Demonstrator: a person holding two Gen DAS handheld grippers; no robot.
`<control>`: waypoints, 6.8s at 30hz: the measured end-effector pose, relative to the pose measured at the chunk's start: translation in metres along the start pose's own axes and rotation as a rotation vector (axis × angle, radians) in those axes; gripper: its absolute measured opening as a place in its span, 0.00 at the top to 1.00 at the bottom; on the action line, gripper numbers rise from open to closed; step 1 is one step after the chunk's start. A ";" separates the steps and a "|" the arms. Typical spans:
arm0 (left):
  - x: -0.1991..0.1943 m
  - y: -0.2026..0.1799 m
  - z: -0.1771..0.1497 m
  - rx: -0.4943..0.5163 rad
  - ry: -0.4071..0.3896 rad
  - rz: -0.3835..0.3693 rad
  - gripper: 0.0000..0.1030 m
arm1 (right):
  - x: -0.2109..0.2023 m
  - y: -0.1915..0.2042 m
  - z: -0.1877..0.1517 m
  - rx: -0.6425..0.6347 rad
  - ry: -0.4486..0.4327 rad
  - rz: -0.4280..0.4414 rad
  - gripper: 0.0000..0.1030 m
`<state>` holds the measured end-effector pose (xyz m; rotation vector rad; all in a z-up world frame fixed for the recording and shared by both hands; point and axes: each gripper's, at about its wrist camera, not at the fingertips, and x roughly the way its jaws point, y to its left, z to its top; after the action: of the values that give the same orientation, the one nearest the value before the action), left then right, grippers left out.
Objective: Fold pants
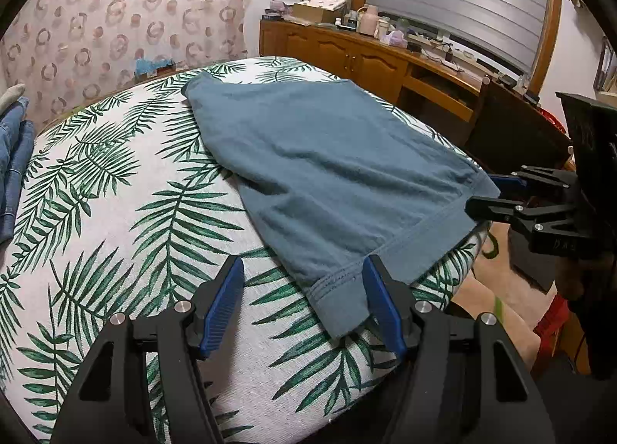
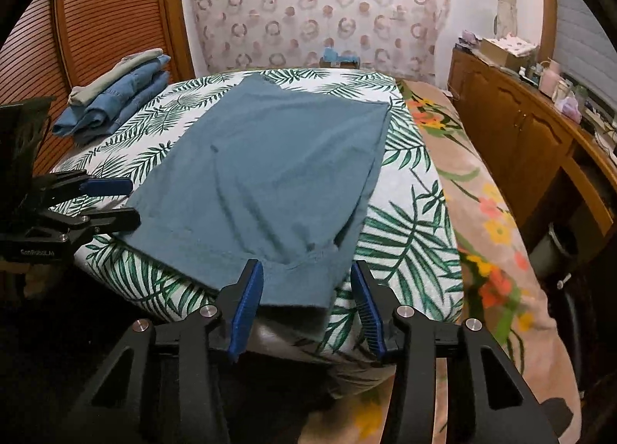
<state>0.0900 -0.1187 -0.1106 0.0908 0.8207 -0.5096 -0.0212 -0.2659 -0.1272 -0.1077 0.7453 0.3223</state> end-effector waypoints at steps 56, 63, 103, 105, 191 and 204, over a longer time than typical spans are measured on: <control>-0.187 0.015 0.069 0.003 -0.426 -0.013 0.88 | -0.101 0.066 0.099 -0.126 -0.449 0.171 0.85; -0.216 0.030 0.080 0.007 -0.482 0.058 0.88 | -0.110 0.086 0.122 -0.209 -0.495 0.190 0.85; -0.137 0.118 0.096 -0.068 -0.360 0.198 0.88 | 0.011 0.099 0.249 -0.247 -0.315 0.107 0.86; -0.140 0.114 0.086 -0.084 -0.358 0.182 0.88 | 0.003 0.100 0.249 -0.250 -0.304 0.117 0.86; -0.147 0.057 -0.010 -0.094 -0.268 0.027 0.88 | -0.042 0.057 0.136 -0.154 -0.225 0.281 0.85; -0.116 0.085 0.000 -0.140 -0.248 0.060 0.88 | 0.004 0.059 0.170 -0.116 -0.202 0.268 0.85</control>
<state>0.0634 0.0019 -0.0375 -0.0751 0.6069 -0.3960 0.0729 -0.1739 -0.0047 -0.0836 0.5405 0.6233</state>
